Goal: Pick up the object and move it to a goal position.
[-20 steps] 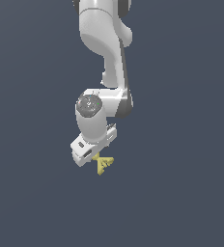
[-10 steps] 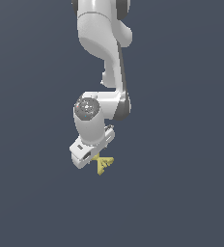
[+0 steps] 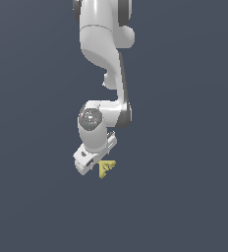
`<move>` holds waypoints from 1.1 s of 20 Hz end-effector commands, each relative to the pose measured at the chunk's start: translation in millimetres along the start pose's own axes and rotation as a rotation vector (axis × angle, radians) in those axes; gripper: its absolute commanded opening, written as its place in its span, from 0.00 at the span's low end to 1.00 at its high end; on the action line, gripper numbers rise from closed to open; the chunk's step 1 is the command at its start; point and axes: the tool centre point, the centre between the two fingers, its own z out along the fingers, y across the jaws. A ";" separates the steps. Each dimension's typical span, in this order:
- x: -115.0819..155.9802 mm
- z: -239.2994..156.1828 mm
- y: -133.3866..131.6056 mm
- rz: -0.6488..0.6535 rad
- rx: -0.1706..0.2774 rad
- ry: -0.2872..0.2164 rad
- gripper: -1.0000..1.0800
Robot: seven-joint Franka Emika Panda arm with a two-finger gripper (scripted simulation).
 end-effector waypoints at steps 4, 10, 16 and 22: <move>0.0 17.8 0.1 -0.001 0.000 0.000 0.96; 0.6 17.7 0.9 -0.001 0.000 0.000 0.00; 0.6 17.7 0.9 -0.001 0.000 0.000 0.00; -4.9 14.8 5.0 -0.001 0.000 0.000 0.00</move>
